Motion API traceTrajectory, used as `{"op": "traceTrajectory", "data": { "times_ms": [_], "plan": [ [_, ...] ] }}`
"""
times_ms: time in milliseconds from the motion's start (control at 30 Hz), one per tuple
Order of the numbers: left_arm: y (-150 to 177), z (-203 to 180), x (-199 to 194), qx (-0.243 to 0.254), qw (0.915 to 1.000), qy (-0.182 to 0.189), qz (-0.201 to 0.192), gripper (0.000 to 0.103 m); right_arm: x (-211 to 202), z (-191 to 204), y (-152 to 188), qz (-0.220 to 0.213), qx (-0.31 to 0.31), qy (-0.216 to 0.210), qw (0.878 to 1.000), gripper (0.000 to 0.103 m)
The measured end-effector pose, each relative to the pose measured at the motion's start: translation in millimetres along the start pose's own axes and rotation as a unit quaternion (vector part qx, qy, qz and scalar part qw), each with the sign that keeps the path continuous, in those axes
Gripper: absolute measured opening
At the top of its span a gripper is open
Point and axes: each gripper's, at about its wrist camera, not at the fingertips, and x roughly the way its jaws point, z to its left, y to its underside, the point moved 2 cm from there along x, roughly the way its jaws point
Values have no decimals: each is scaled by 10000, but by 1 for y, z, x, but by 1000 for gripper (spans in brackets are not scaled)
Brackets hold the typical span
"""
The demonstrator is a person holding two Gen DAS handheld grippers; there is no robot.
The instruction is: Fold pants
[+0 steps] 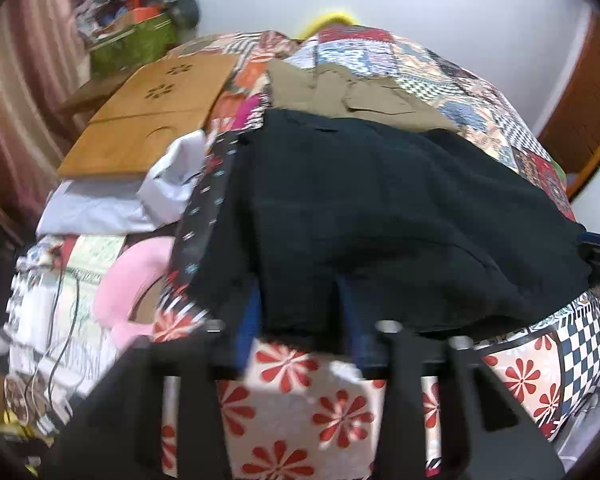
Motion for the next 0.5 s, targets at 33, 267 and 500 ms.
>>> {"op": "traceTrajectory", "data": {
  "times_ms": [33, 267, 500],
  "plan": [
    [-1, -2, 1, 56, 10000, -49, -7, 26, 3, -1, 4, 54, 66, -41, 10000, 46],
    [-13, 3, -7, 57, 10000, 68, -37, 16, 6, 2, 7, 46, 154, -62, 9999, 46],
    [-31, 1, -25, 849, 9962, -142, -114, 16, 10, 10, 10, -9, 74, 37, 10000, 51]
  ]
}}
